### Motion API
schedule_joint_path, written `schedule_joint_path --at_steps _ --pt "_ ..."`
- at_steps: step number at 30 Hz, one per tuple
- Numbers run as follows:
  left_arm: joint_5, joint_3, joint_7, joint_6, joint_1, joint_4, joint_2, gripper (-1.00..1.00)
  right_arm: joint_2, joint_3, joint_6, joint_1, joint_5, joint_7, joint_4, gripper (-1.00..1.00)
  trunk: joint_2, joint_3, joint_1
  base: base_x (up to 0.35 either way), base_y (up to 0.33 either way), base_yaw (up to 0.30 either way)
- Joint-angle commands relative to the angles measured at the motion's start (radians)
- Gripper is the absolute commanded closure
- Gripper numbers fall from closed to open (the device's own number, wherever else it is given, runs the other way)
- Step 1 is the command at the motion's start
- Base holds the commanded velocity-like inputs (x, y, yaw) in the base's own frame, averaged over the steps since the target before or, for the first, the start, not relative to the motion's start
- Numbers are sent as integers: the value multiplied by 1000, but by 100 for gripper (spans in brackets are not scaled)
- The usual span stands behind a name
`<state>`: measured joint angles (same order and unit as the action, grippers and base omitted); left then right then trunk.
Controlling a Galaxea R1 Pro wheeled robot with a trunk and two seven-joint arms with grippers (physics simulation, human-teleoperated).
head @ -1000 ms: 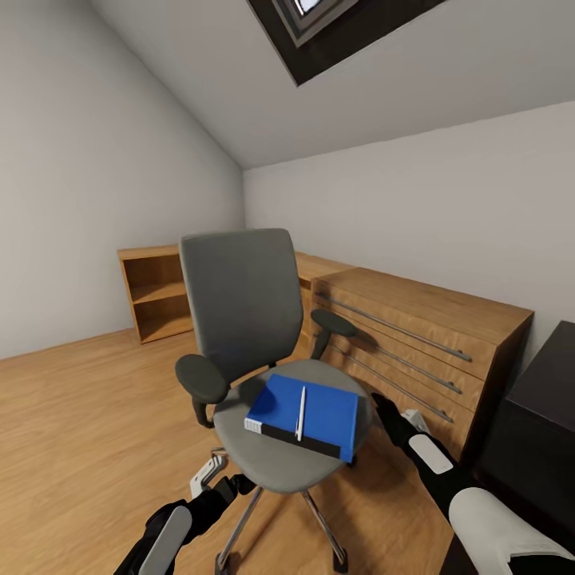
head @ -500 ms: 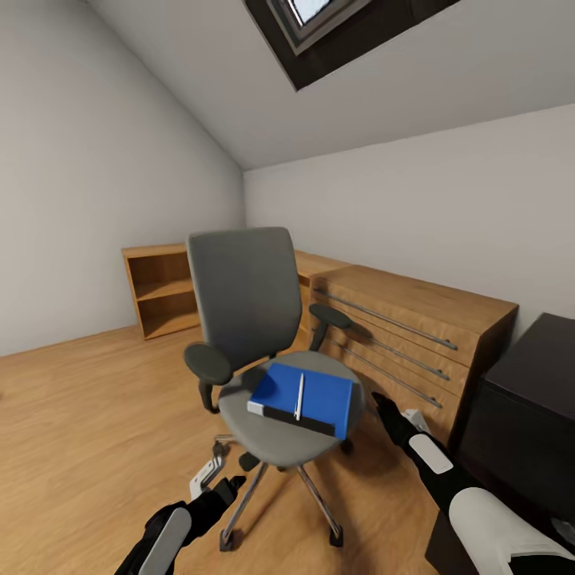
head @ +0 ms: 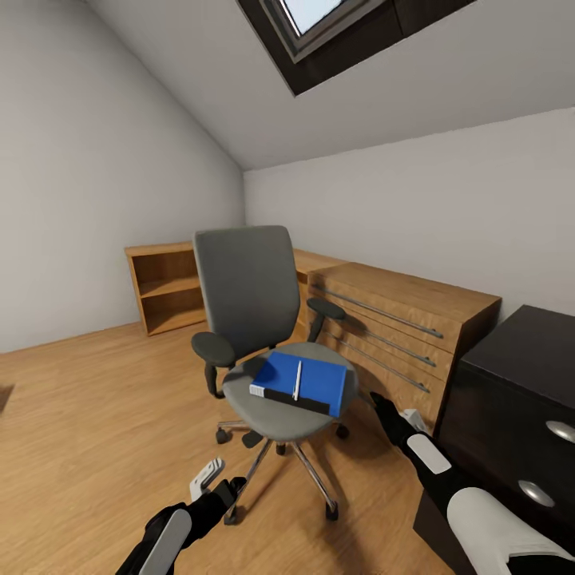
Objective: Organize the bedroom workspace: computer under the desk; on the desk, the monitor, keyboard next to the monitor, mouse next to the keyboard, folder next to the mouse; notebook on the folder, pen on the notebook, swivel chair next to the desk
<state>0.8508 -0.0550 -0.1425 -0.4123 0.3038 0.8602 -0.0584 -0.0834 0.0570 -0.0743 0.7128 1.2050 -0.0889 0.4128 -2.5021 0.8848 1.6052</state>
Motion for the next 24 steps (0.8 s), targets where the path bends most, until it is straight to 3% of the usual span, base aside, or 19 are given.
schedule_joint_path --at_steps 1,14,24 --pt "10 -2 -9 -2 0 2 0 -100 -1 6 0 1 10 -2 0 -100 0 1 0 -69 0 -1" --pt "11 -2 -9 -2 -2 2 1 -100 -1 6 0 1 10 -2 0 -100 0 1 0 -247 11 -25" --pt "6 -2 -10 -2 -3 1 2 -100 -4 21 -3 1 -3 -6 -1 -100 0 1 0 -246 202 -6"
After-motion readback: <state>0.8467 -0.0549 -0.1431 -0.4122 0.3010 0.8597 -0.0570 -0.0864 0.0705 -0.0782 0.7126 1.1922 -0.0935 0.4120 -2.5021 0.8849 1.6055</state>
